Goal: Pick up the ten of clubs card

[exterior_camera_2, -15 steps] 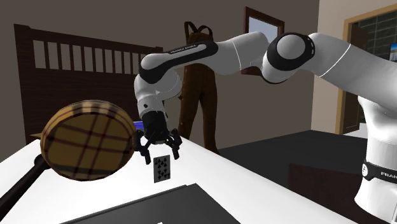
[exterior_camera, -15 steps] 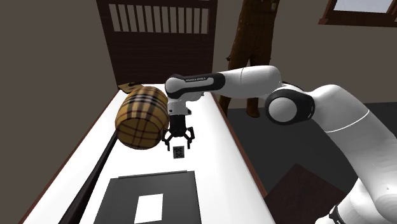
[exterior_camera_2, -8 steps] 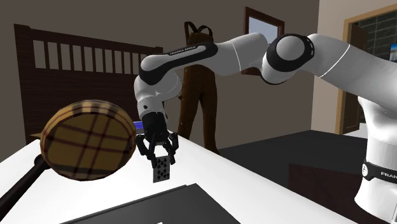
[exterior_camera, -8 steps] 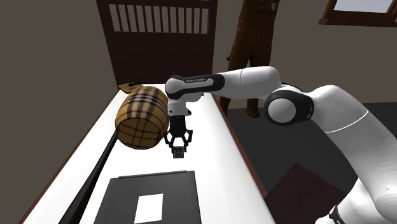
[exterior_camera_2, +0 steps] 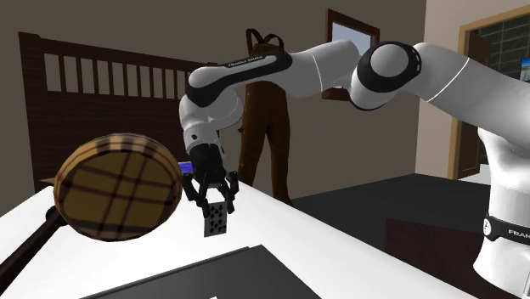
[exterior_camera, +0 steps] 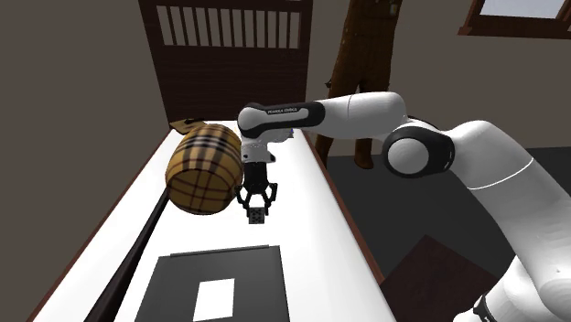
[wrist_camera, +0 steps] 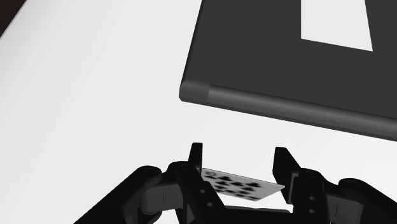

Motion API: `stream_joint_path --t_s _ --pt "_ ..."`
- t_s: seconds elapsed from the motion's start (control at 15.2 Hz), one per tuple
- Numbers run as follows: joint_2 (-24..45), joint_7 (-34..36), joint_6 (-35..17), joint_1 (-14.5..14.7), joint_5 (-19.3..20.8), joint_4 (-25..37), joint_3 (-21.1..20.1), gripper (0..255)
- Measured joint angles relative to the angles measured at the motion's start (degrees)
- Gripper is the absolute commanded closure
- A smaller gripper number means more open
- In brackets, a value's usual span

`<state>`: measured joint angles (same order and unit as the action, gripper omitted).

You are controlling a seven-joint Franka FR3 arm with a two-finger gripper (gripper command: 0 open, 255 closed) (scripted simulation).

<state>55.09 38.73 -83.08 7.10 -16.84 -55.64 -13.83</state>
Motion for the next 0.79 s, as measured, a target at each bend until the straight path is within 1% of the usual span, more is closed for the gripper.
stream_joint_path --t_s 0.13,0.33,0.79 --pt "-0.02 0.61 1.34 0.1 -0.05 1.47 -0.12 255" --pt "-1.06 1.17 2.66 -0.04 -0.21 1.85 -0.27 255" --pt "-1.14 3.09 7.2 0.12 -0.42 6.72 -0.66 255"
